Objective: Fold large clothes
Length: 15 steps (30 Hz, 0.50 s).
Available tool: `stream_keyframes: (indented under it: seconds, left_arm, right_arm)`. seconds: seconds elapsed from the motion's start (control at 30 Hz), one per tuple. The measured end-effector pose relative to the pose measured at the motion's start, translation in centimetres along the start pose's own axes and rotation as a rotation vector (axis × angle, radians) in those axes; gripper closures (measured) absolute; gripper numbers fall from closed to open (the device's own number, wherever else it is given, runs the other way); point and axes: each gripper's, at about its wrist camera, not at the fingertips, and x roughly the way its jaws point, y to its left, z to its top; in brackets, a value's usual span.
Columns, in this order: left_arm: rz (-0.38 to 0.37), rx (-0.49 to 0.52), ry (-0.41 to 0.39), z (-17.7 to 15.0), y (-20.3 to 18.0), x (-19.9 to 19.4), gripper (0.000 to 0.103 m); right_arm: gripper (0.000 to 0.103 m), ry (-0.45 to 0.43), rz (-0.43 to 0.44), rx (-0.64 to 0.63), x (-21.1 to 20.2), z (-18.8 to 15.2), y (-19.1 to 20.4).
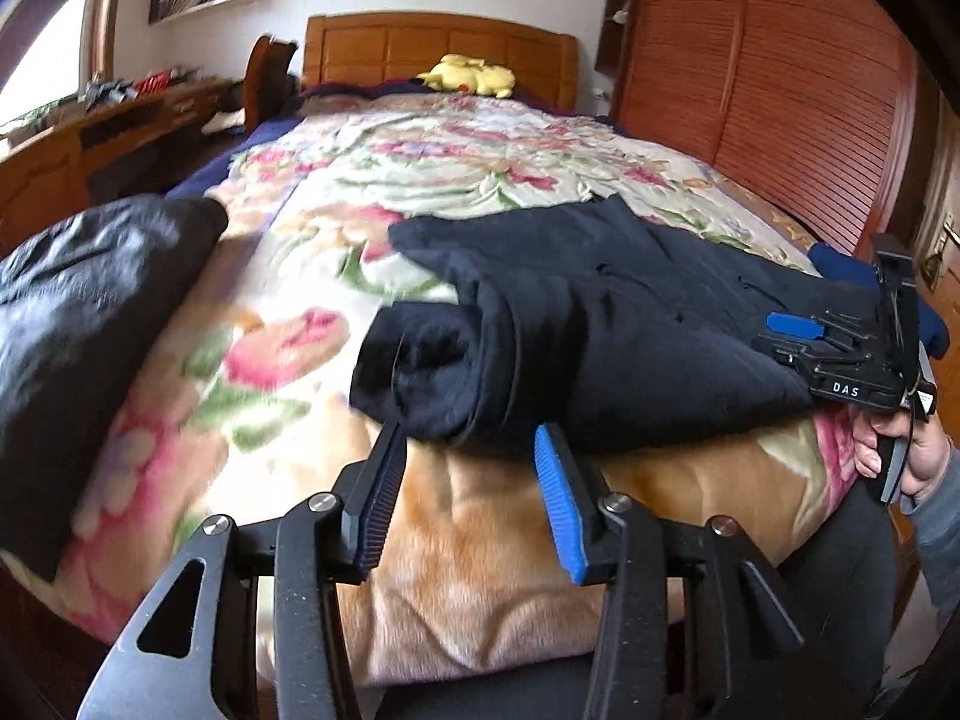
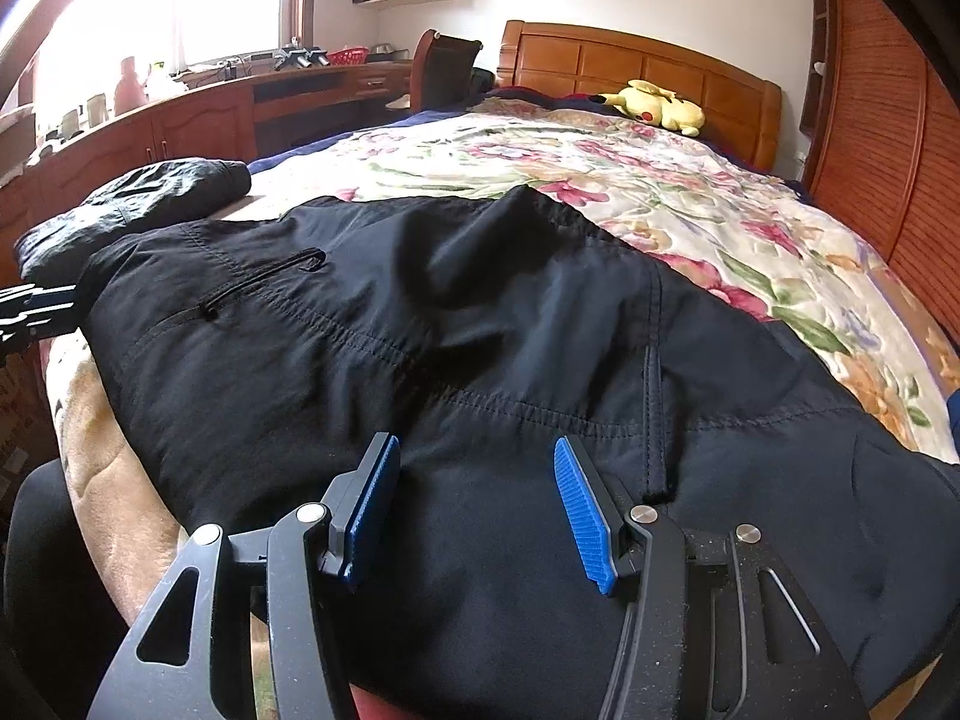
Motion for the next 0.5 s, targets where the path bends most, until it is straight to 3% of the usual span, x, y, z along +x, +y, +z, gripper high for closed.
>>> stream_keyframes:
  seconds: [0.2, 0.5]
  left_arm:
    - [-0.003, -0.049, 0.019, -0.7, 0.0, 0.6, 0.057]
    - [-0.098, -0.135, -0.022, 1.6, -0.7, 2.1, 0.054]
  right_arm:
    - [0.047, -0.004, -0.014, -0.006, 0.1, 0.0, 0.4]
    - [0.047, -0.020, -0.017, -0.002, -0.1, -0.4, 0.2]
